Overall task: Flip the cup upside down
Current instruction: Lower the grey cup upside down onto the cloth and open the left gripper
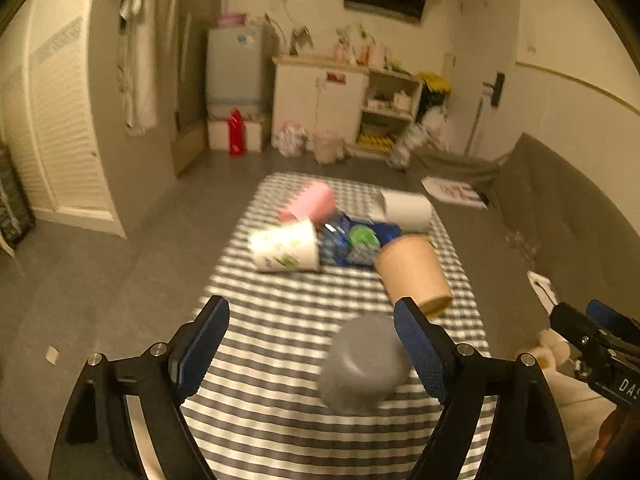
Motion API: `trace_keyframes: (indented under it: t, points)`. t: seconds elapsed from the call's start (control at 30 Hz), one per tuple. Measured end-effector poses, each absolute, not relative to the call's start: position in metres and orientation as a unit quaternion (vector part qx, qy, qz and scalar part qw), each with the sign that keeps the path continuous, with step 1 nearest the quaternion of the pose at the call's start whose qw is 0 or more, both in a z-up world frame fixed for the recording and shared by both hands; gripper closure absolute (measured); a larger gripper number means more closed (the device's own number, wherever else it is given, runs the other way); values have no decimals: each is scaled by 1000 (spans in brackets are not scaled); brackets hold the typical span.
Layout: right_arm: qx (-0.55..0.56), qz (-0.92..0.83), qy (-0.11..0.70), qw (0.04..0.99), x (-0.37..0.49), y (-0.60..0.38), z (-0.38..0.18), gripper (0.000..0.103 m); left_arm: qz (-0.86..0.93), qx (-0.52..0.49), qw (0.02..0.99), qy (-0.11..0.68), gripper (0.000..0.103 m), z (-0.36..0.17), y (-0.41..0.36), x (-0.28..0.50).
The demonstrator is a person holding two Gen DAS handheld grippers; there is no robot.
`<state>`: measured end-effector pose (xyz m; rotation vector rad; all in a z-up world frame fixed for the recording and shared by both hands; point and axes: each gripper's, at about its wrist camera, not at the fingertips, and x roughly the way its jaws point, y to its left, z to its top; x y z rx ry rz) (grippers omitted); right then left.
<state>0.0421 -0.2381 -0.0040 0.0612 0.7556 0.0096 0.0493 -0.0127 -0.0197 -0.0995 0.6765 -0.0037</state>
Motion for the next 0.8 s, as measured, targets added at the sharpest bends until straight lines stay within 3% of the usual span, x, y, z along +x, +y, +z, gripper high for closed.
trace_keyframes:
  t: [0.3,0.37,0.8]
  points:
    - [12,29,337,941,22,-215,-2,10,39,-40,957,286,11,-8,16,16]
    - [2,34,335,942,19,-208,-4,10,36,-38,957,287,3,-13,17,12]
    - [-7,47,349,936,12,-184,-29,0,32,-33,956,291,2,-36,25,-4]
